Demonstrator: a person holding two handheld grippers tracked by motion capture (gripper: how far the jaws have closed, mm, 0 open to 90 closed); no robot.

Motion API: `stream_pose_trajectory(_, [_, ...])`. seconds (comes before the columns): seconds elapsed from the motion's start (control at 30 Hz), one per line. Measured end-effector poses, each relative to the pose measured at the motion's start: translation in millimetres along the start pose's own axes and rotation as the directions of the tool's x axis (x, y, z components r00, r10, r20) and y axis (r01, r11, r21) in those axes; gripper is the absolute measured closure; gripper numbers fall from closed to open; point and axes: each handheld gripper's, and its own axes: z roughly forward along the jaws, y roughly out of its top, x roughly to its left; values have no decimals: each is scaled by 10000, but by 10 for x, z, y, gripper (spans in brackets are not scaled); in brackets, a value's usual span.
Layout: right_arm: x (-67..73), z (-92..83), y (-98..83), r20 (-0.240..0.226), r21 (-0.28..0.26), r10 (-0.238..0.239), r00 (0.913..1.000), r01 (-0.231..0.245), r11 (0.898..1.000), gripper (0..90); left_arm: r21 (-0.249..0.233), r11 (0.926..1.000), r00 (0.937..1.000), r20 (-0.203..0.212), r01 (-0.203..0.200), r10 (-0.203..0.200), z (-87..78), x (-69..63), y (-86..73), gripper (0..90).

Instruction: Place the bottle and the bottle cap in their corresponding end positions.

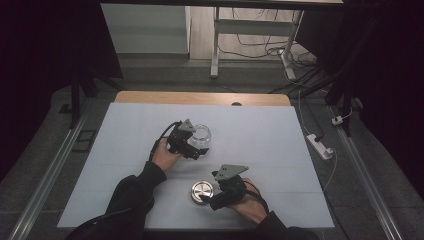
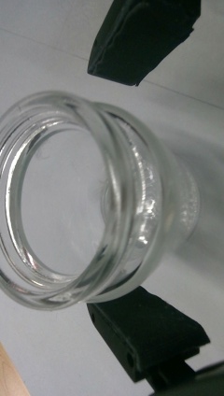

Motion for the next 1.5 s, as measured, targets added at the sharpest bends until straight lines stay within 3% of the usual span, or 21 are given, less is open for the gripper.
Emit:
stream_pose_trajectory(0.27, [-11,-50,-4,-11,-90,125,9999,-125,9999,93,-286,9981,9982,270,549,-541,-145,33,-59,0])
stream_pose_trajectory(0.47, [-4,-66,3,14,-61,74,10000,-74,10000,85,-461,9965,9966,459,701,-680,-256,29,-98,0])
stream_pose_trajectory(0.7, [-18,-133,21,105,-220,259,9996,-256,9994,74,-681,9934,9910,1032,923,-850,-395,-12,-139,0])
stream_pose_trajectory(1.2, [-57,-281,62,468,-594,655,9968,-627,9963,21,-875,9917,9780,1944,942,-758,-699,-264,-298,0])
stream_pose_trajectory(1.4, [-51,-310,69,659,-405,399,9970,-372,9985,8,-965,9932,9804,1916,645,-451,-780,-402,-359,0])
stream_pose_trajectory(1.5, [-39,-328,71,736,-370,302,9968,-275,9989,4,-1024,9927,9781,2038,642,-422,-813,-455,-390,0])
